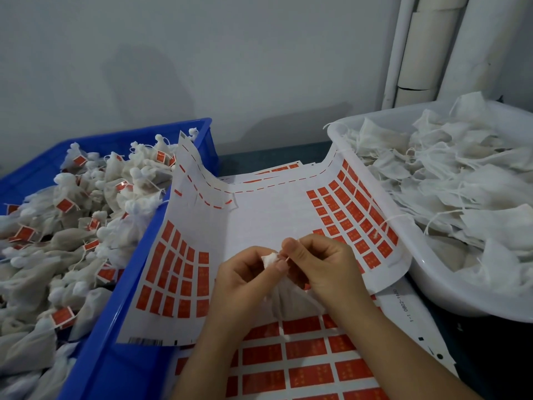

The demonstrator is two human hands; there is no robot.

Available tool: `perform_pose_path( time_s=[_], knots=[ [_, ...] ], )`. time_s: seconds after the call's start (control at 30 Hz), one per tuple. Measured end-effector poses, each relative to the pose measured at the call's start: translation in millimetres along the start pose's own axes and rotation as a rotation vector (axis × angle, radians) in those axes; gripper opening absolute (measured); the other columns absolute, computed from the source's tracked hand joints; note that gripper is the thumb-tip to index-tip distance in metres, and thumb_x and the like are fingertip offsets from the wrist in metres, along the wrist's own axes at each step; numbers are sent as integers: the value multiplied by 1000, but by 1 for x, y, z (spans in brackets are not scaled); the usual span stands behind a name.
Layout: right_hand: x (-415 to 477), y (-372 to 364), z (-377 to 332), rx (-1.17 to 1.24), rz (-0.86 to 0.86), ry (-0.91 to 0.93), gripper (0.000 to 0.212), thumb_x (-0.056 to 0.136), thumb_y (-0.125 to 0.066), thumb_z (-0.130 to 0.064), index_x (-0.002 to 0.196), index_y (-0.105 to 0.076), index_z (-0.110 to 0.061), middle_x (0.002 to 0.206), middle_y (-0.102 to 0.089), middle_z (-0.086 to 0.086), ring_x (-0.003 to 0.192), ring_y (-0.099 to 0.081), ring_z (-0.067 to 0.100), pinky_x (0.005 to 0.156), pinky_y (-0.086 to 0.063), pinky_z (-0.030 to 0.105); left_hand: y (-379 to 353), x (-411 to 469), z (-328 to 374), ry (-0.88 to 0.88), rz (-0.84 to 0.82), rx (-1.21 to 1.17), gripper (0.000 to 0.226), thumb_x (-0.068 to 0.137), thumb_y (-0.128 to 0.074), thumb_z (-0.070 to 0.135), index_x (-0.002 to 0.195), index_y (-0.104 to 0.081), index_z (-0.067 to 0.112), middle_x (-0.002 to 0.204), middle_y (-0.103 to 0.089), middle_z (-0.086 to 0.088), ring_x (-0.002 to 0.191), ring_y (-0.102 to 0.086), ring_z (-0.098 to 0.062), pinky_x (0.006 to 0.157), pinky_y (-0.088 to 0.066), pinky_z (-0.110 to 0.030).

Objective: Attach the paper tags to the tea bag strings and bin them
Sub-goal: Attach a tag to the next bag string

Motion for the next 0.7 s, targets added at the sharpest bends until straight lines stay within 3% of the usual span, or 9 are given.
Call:
perform_pose_path(
  time_s=[0.13,0.27,0.47,0.6,0.7],
  knots=[
    [0,-1,1,-21,-20,-15,31,60,-61,-55,62,-64,-24,52,-62,-9,47,-59,7,46,-47,12,1,0,-3,38,-42,-35,14,77,-59,27,70,-71,24,64,-63,5,60,-59,-5,54,-45,-13],
    [0,-1,3,-57,-26,-16,39,59,-60,-57,64,-61,-18,51,-61,-8,46,-59,7,47,-48,12,1,1,-7,84,-68,-4,20,80,-53,33,74,-70,24,72,-64,1,73,-61,-13,66,-50,-21],
    [0,-1,5,47,-80,-90,46,59,-55,-63,75,-70,-22,66,-70,-4,63,-68,13,56,-53,19,3,3,-8,131,3,-115,20,76,-56,33,71,-68,18,77,-64,-5,80,-62,-22,76,-54,-32],
    [-3,-3,4,47,-143,-54,11,75,-64,-33,84,-70,-30,81,-73,-9,78,-69,10,63,-54,19,8,4,-5,152,2,-260,19,77,-56,29,73,-69,16,79,-64,-7,82,-62,-24,77,-53,-37],
    [-4,-1,4,67,-124,-53,21,62,-68,-35,83,-71,-29,81,-73,-9,79,-69,11,64,-55,21,7,5,-3,125,-39,-289,21,80,-54,24,80,-65,6,79,-60,-11,81,-58,-27,75,-51,-36]
  ],
)
Point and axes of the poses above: each hand's wrist, its own x-axis towards the middle knuckle, its own y-axis out of the back of the hand, z = x × y, the point moved 1 cm from there along x, towards the middle knuckle
